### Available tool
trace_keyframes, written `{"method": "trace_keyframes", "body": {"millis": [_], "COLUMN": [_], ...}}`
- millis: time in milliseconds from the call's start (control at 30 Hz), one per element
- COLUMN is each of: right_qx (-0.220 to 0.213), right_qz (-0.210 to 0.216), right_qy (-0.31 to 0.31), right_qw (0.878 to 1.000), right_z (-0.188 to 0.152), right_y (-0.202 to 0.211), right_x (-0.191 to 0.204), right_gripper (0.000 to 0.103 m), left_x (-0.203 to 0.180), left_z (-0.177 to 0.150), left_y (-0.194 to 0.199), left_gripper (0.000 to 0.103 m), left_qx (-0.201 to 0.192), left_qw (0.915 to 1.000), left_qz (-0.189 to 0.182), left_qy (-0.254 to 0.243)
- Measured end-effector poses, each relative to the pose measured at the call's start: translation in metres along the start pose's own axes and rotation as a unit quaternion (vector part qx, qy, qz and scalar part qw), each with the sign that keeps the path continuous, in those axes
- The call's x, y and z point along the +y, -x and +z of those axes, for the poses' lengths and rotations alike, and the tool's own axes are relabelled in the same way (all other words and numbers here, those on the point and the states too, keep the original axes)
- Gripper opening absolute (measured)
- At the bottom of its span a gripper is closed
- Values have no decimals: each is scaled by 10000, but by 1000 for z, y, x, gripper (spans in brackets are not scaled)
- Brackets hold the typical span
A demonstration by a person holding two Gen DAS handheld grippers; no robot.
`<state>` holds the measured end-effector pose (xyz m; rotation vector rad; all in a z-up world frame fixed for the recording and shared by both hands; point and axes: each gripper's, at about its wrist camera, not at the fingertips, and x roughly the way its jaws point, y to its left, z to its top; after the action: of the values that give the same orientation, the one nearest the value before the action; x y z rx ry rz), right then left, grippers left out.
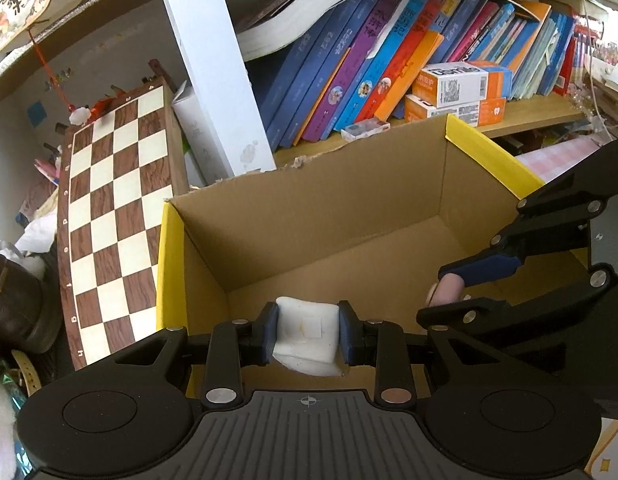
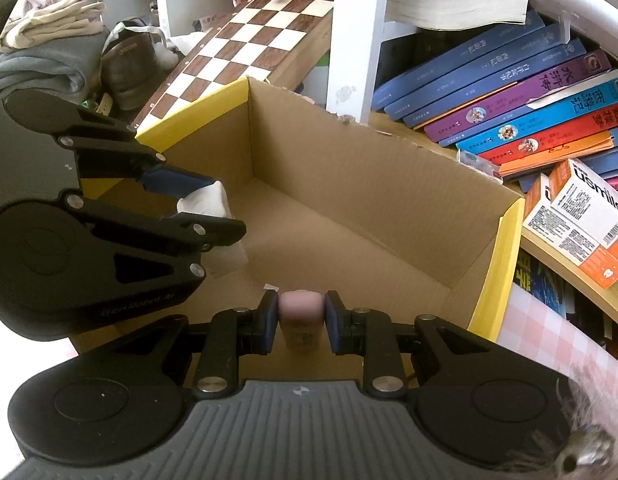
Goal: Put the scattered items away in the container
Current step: 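Lower the white candle into the box and open the left gripper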
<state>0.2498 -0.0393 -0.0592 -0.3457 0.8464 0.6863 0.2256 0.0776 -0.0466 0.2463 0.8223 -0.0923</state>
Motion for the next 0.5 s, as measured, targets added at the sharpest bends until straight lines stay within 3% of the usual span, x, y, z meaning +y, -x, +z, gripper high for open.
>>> {"method": "trace_keyframes", "body": {"millis": [500], "right_qx": [11], "right_qz": [34], "right_qy": [-8], "right_qw": [10000], "right_z": [0], "right_y": [0], "right_x": [-1], "right_gripper": [23], "left_x": [-4], "left_z": [-2], "left_y": [-1], "left_gripper": [36], "left_qx": [-19], "left_qw": [9999], "left_qz": [127], "left_qy": [-88]}}
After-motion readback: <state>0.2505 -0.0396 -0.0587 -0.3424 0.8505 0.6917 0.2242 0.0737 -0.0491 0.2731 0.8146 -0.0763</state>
